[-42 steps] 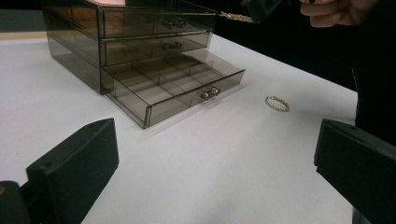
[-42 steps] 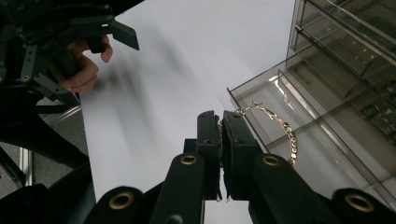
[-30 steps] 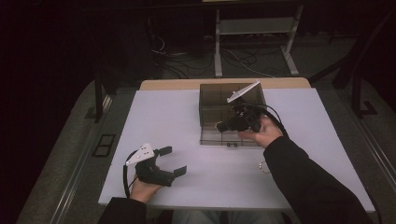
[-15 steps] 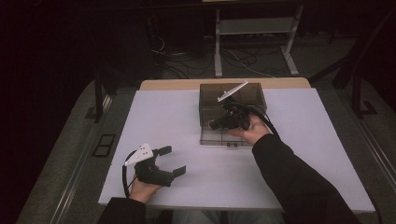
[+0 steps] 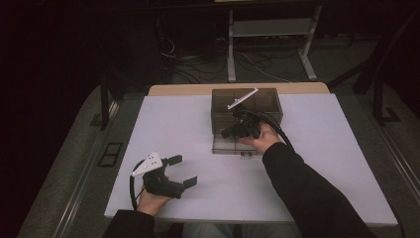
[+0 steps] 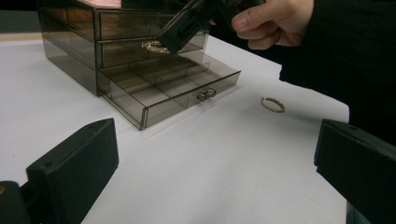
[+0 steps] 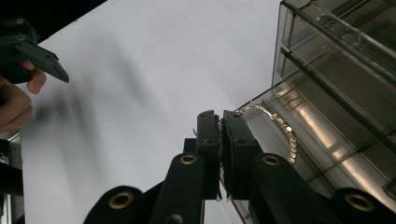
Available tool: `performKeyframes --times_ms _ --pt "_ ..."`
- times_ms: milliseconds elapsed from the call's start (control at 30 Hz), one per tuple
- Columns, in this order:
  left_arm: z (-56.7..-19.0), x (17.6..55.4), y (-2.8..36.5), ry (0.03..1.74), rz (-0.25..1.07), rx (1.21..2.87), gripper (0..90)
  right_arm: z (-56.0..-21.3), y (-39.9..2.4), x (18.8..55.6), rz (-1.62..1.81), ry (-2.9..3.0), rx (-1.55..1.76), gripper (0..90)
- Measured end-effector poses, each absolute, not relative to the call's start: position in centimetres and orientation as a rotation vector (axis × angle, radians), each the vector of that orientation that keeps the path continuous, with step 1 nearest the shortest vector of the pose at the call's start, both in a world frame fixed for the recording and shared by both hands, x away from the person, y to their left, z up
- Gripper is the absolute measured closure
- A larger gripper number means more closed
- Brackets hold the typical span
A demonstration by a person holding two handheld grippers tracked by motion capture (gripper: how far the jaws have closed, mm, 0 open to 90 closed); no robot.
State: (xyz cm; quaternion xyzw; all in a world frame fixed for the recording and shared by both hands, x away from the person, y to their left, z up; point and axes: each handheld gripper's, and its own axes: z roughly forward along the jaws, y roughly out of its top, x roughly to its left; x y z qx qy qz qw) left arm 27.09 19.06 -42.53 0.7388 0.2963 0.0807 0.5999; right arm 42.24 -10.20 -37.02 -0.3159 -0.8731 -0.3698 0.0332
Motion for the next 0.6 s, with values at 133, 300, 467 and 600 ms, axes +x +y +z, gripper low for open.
performKeyframes --times_ms 133,300,467,600 --pt "-42.5 27.1 19.1 0.687 0.189 1.712 0.0 -37.5 -9.9 42.4 -1.118 -2.693 -0.972 85.0" --pt "-42.5 27.1 19.1 0.684 0.190 1.716 0.0 -38.1 -9.7 42.6 -1.099 -2.700 -0.971 85.0" --pt "-42.5 27.1 19.1 0.684 0.192 1.718 0.0 -38.8 -9.3 42.8 -1.068 -2.704 -0.959 85.0" --pt "-42.5 27.1 19.1 0.683 0.192 1.719 0.0 -39.4 -9.1 43.0 -1.045 -2.710 -0.967 85.0"
